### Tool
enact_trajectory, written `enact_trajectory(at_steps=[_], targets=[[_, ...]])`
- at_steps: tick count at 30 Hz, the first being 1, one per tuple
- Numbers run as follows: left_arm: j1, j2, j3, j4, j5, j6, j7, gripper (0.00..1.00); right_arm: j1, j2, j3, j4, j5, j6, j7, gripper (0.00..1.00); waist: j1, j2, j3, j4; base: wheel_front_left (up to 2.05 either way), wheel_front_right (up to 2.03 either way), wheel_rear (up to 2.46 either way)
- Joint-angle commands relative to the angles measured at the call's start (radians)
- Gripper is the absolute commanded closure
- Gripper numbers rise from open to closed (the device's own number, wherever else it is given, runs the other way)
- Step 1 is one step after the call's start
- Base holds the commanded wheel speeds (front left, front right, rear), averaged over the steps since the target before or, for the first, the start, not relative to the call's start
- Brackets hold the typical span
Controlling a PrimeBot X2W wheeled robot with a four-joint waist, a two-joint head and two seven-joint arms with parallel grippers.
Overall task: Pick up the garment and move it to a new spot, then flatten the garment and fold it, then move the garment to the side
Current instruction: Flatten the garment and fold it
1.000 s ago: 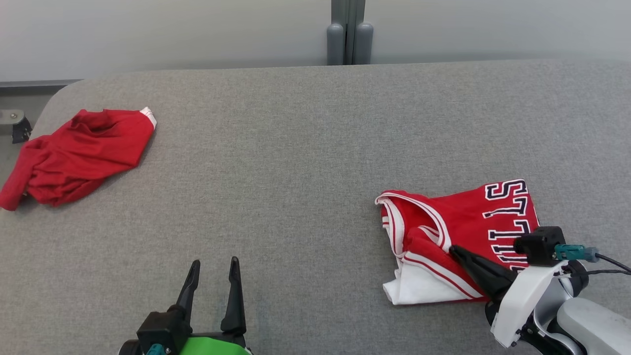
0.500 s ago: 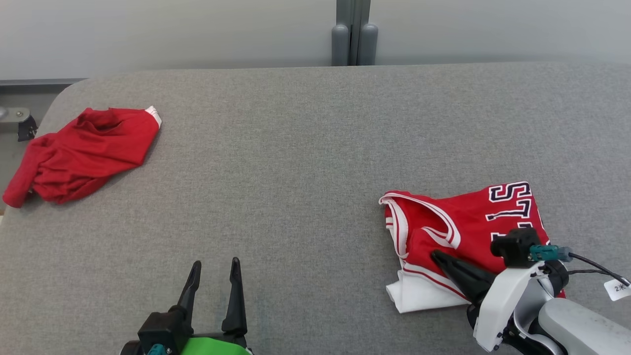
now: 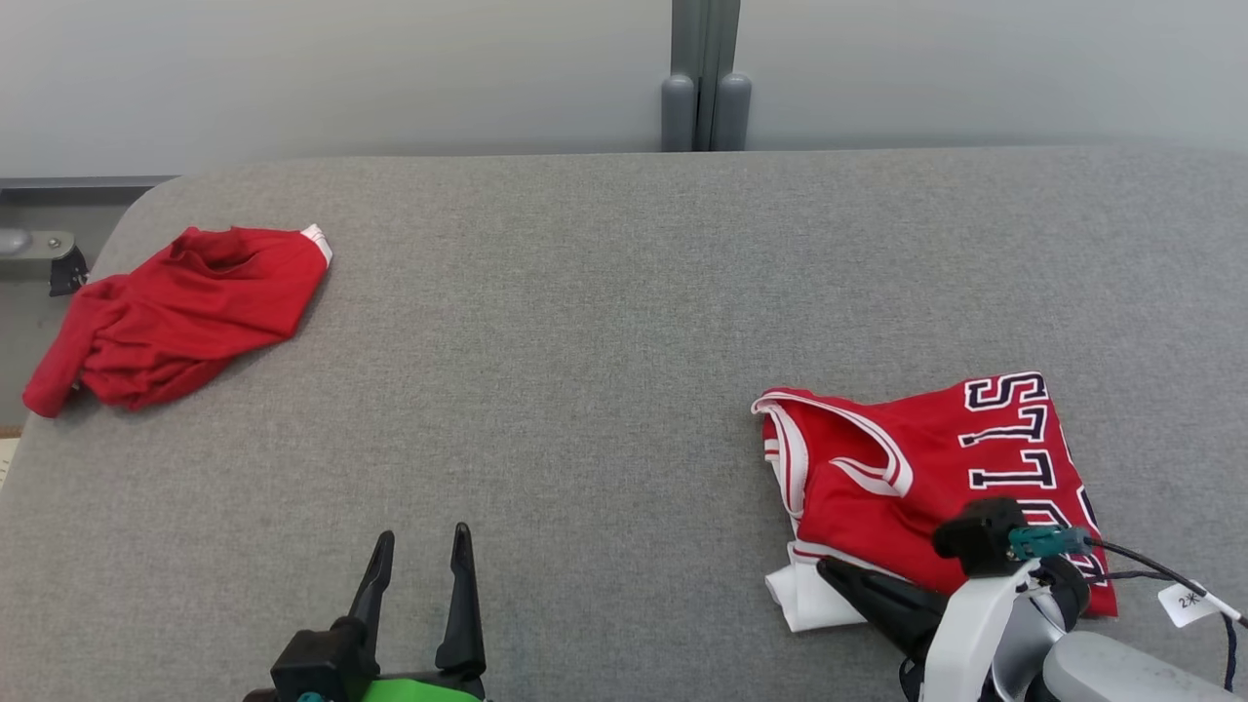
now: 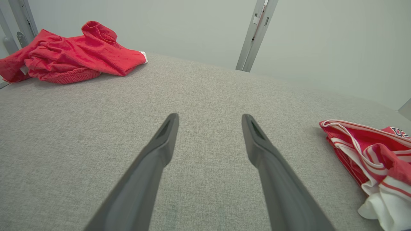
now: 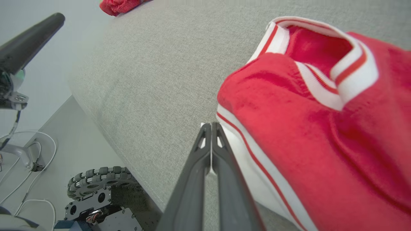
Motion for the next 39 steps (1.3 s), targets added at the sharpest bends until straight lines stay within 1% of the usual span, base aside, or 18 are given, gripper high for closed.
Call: enact_trajectory(at_steps=[1,4,7,12,16,20,22,26,31,39], targets=[[0.009,0.002,0.002,-0.002,-0.005,0.004,-0.003,0.00,-0.002,-0.006,-0.014,-0.008,-0.003,-0.001,-0.015,1.00,0.0000,0.0000,-0.001,-0.003,0.00,0.00,0.00],[0.014,0.002,0.003,-0.002,-0.003,0.003,-0.003,0.00,-0.018,-0.016,-0.044,-0.020,-0.010,-0.001,-0.031,1.00,0.0000,0.0000,-0.005,-0.008,0.00,0.00,0.00],[0.012,0.002,0.001,0.000,0.001,-0.003,-0.003,0.00,-0.033,-0.026,-0.074,-0.011,-0.025,-0.001,-0.019,1.00,0.0000,0.0000,-0.004,-0.012,0.00,0.00,0.00],[-0.019,0.002,-0.014,-0.004,0.000,-0.007,-0.003,0.00,-0.071,-0.003,-0.090,0.035,-0.040,-0.001,0.031,1.00,0.0000,0.0000,0.021,-0.006,0.00,0.00,0.00],[-0.035,0.002,-0.020,-0.003,-0.003,-0.010,-0.003,0.00,-0.105,0.024,-0.071,0.098,-0.057,-0.001,0.074,1.00,0.0000,0.0000,0.049,0.007,0.00,0.00,0.00],[-0.045,0.002,-0.017,-0.002,-0.007,-0.008,-0.003,0.00,-0.115,0.051,-0.058,0.148,-0.069,-0.001,0.068,1.00,0.0000,0.0000,0.069,0.017,0.00,0.00,0.00],[-0.042,0.002,-0.012,-0.002,-0.007,-0.004,-0.003,0.00,-0.101,0.060,-0.047,0.150,-0.065,-0.001,0.058,1.00,0.0000,0.0000,0.070,0.019,0.00,0.00,0.00],[-0.037,0.002,-0.007,0.000,-0.007,0.001,-0.003,0.00,-0.059,0.053,-0.015,0.129,-0.052,-0.001,0.041,1.00,0.0000,0.0000,0.064,0.020,0.00,0.00,0.00],[-0.024,0.002,-0.002,-0.008,-0.010,0.004,-0.003,0.00,-0.019,0.050,0.021,0.105,-0.043,-0.001,0.038,1.00,0.0000,0.0000,0.051,-0.002,0.00,0.00,0.00],[-0.028,0.002,0.000,-0.008,-0.003,0.001,-0.003,0.00,0.002,0.081,0.046,0.105,-0.039,-0.001,0.036,1.00,0.0000,0.0000,0.046,-0.040,0.00,0.00,0.00]])
